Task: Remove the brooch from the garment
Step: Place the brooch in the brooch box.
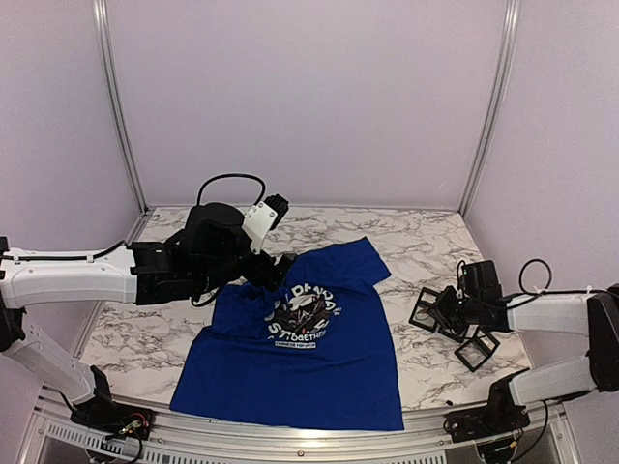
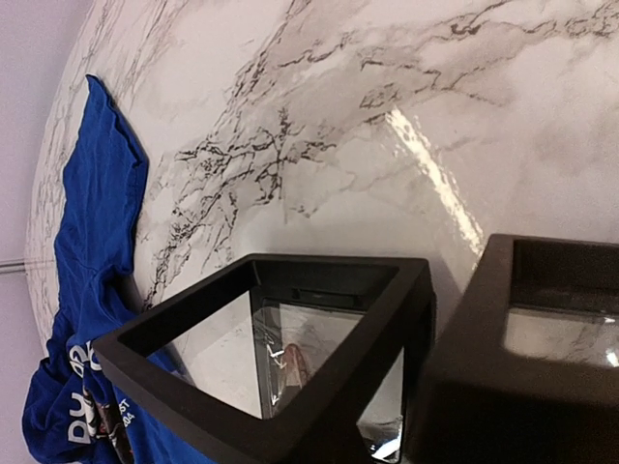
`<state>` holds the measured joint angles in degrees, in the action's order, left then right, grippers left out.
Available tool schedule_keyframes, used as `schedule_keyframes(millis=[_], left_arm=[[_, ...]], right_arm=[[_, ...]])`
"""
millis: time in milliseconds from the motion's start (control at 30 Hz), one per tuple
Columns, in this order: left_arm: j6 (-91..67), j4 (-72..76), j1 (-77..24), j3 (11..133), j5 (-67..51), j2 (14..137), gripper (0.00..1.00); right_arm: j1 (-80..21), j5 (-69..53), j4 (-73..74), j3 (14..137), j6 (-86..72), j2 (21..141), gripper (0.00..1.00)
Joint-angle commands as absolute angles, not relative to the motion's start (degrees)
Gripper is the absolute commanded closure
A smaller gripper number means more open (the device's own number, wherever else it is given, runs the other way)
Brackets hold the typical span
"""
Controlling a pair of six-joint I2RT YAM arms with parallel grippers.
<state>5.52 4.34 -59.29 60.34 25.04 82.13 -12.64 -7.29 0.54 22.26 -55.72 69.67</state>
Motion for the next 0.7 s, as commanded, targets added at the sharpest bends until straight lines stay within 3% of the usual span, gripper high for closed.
schedule_keyframes(millis=[0, 300, 667], left_arm=[[5.4, 2.7, -58.9, 61.8, 24.4, 82.6, 0.01], [5.6, 2.6, -58.9, 62.0, 24.4, 82.8, 0.01], [5.5, 2.6, -58.7, 62.2, 24.0, 83.2, 0.01]], right_arm=[[-11.8, -5.4, -3.1, 24.2, -54.7, 72.9, 0.94], [-9.4, -6.3, -5.9, 27.8, -52.1, 78.1, 0.92], [-9.4, -6.1, 4.2, 31.6, -50.2, 76.3, 0.68]])
